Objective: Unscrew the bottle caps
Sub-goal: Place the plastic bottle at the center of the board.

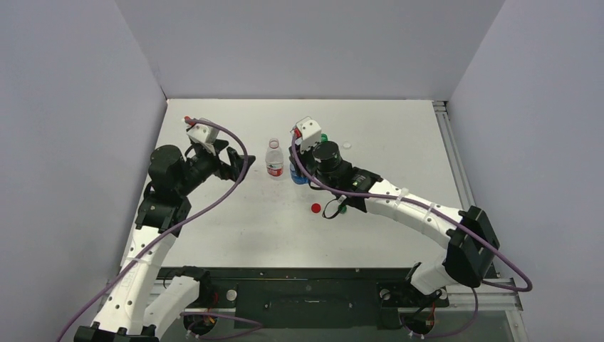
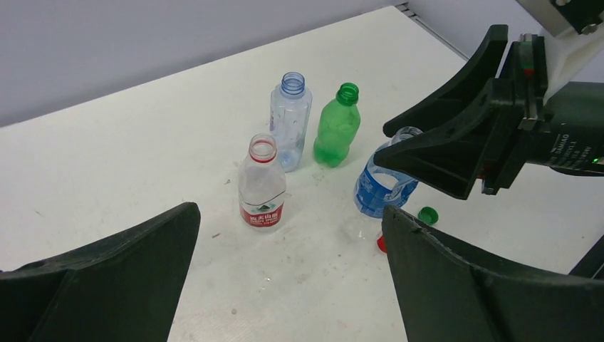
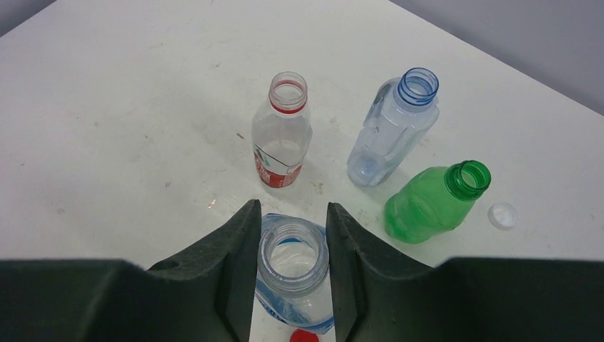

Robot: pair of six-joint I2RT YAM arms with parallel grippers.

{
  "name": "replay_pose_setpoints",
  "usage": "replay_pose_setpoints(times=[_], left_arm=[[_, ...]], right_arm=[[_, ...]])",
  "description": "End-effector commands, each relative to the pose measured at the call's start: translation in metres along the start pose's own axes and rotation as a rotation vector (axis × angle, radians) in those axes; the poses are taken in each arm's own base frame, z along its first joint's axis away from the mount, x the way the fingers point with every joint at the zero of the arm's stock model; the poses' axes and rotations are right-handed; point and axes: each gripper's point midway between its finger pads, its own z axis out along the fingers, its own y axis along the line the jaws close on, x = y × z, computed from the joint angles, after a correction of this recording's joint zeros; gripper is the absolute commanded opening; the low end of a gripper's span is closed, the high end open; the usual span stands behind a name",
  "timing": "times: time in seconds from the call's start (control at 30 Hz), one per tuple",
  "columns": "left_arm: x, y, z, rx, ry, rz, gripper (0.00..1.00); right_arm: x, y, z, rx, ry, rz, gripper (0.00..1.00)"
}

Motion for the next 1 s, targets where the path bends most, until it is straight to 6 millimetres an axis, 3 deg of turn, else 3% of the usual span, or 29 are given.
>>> replay_pose_setpoints(times=[0.0, 0.17, 0.33, 0.6, 0.97], left_arm=[[0.001, 0.011, -0.004, -0.065, 0.014, 0.001, 0.97], [0.019, 0.018, -0.003, -0.091, 0.047, -0.009, 0.97], [0.030, 0.020, -0.002, -0.094, 0.062, -0.003, 0.97], [0.054, 0.045, 0.001, -0.198, 0.074, 0.015, 0.97], [0.073, 0.081, 0.010, -0.314, 0.075, 0.042, 0.97]], right_arm=[[-0.022, -0.004, 0.019, 0.056, -0.140, 0.030, 0.00], [0.007, -0.003, 0.039, 0.077, -0.102, 0.042, 0.00], [0.023, -0.003, 0.043, 0.081, -0.077, 0.070, 0.01], [0.028, -0.009, 0.038, 0.084, -0.063, 0.111, 0.43], [-0.003, -0.029, 0.001, 0.104, -0.111, 0.136, 0.76]])
